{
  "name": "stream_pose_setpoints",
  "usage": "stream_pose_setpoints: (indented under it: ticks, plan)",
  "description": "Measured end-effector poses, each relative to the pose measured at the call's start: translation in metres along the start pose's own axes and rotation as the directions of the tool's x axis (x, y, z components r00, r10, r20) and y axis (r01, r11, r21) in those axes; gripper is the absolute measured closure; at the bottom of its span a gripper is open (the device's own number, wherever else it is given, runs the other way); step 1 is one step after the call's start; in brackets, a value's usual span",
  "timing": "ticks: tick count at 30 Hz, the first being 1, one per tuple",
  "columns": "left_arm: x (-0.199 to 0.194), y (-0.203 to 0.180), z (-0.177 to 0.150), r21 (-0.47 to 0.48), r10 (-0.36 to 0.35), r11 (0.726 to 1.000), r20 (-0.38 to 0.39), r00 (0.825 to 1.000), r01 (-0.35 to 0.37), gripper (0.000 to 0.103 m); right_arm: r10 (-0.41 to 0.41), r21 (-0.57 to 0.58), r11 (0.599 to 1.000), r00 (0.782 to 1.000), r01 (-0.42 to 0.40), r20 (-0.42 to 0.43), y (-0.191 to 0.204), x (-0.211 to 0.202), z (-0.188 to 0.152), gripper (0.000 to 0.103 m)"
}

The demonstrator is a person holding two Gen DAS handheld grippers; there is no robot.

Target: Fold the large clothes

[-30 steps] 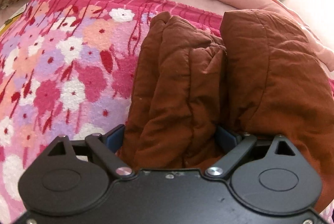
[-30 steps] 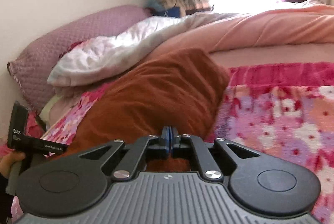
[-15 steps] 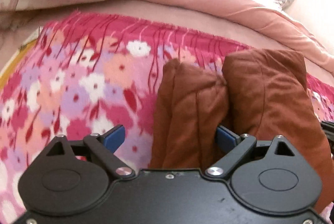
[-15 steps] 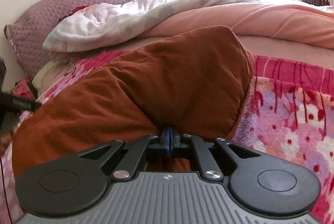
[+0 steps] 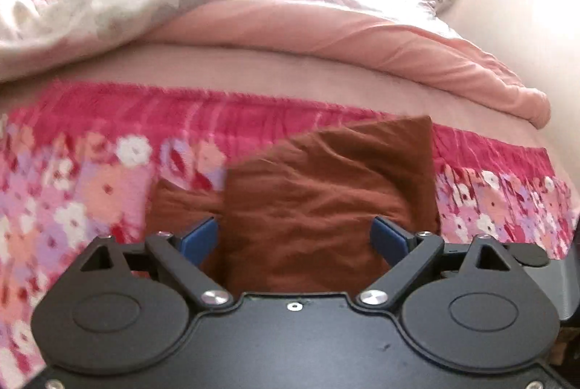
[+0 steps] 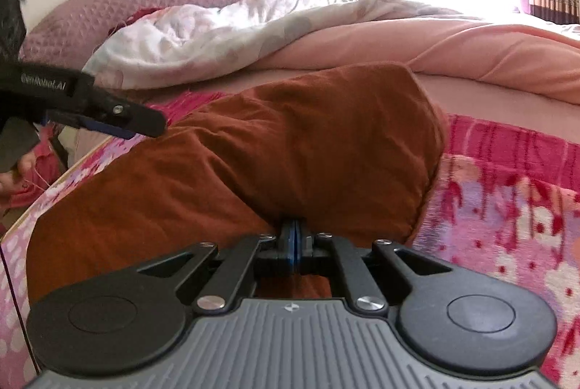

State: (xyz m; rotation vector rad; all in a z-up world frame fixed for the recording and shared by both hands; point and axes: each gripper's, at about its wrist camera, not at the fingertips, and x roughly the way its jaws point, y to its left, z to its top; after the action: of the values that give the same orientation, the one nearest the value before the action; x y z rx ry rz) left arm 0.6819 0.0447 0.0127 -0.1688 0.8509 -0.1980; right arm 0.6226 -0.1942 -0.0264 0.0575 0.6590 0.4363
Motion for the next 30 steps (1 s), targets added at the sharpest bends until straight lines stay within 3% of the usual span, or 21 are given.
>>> stream_pose_setpoints:
  ticks: [2,6,12,15,17,20,23,26,30]
  plan:
    - [0.02,0.003,-0.008,0.026,0.065,0.998,-0.041,0.997,-0.064,0.005,0.009,0.006,1.0,1.0,-0.009,-0.016,0.002,0.008,0.001,0.096]
    - [0.053,0.033,-0.024,-0.062,-0.004,0.998,-0.123,0.992,-0.004,0.004,0.035,0.072,0.997,0.999,-0.033,-0.032,-0.01,0.013,0.0,0.096]
    - [0.032,0.038,-0.035,-0.073,-0.027,0.997,-0.07,0.997,0.022,0.004,0.033,0.095,0.995,0.999,-0.032,-0.017,-0.015,-0.002,0.001,0.097]
    - [0.005,0.048,-0.047,-0.071,0.007,0.997,-0.014,1.0,-0.008,0.005,-0.012,0.069,0.998,1.0,0.012,0.01,-0.012,-0.013,0.004,0.096]
    - [-0.004,0.053,-0.057,-0.053,0.065,0.996,0.009,0.998,-0.065,0.004,-0.011,0.079,0.997,1.0,0.01,0.007,-0.014,-0.016,0.002,0.096]
    - [0.015,0.062,-0.078,-0.094,0.079,0.992,-0.033,0.996,-0.081,0.002,-0.014,0.087,0.996,0.999,0.017,-0.036,-0.012,-0.003,-0.004,0.096]
    - [0.032,0.058,-0.087,-0.117,0.119,0.986,-0.008,0.993,-0.119,0.0,-0.072,0.064,0.995,0.996,0.076,-0.056,-0.004,0.016,-0.011,0.097]
    - [0.022,0.06,-0.086,-0.144,0.08,0.986,-0.001,0.997,-0.079,0.0,-0.081,0.095,0.992,0.995,0.086,-0.053,-0.004,0.01,-0.011,0.097]
    - [-0.032,0.067,-0.098,-0.193,0.036,0.981,0.059,0.998,-0.024,0.0,-0.093,0.08,0.992,0.996,0.094,-0.01,0.004,-0.028,-0.009,0.096]
